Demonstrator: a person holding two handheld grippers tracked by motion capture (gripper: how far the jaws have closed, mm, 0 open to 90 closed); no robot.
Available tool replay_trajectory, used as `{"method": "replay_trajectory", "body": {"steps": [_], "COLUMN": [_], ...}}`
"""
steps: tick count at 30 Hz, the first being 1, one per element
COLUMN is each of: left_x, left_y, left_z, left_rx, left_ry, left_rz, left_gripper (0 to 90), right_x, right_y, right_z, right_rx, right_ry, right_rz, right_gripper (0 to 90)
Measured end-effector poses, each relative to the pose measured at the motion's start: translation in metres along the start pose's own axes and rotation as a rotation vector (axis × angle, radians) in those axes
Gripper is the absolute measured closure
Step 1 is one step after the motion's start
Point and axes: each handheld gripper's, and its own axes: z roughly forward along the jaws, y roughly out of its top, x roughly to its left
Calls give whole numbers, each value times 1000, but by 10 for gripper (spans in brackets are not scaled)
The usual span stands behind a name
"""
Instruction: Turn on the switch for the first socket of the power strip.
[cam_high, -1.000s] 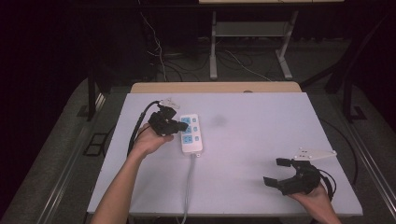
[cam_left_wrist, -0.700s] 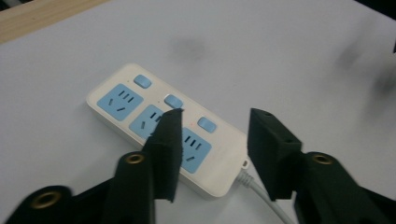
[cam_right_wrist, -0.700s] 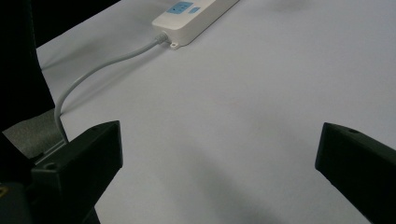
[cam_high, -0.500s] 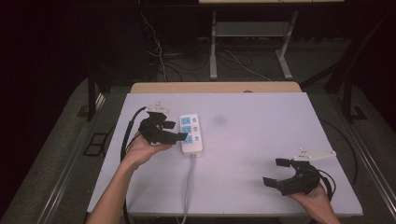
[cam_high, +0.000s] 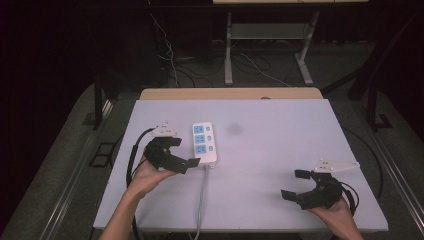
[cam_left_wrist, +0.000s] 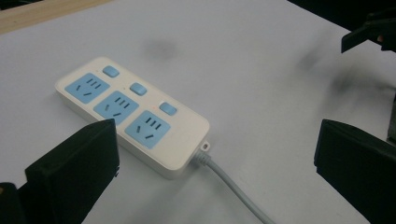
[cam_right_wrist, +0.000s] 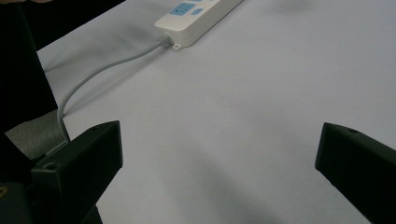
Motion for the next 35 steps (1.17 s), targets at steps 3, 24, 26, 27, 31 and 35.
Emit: {"method": "replay_trajectory", "body": {"steps": [3, 24, 26, 27, 31, 35], "left_x": [-6, -20, -21, -22, -23, -21], "left_y": [-12, -64, -69, -74, -81, -84], "left_z": [-3, -10, -10, -10, -9, -9], "left_rx": [-16, -79, -82, -86, -89, -92], "left_ry": [-1, -21, -20, -20, -24, -19], "left_rz": [-1, -44, -52, -61, -75, -81], "left_gripper": [0, 0, 0, 0, 0, 0], "right_x": [1, 2, 2, 2, 3, 3], "right_y": [0, -1, -2, -2, -2, -2], "right_z": [0, 0, 0, 0, 0, 1], "right_rx": [0, 3, 5, 5, 4, 7], "right_ry": [2, 7, 9, 9, 12, 14], "right_rz": [-3, 1, 2, 1, 2, 2], "right_gripper": [3, 3, 3, 3, 3, 3]}}
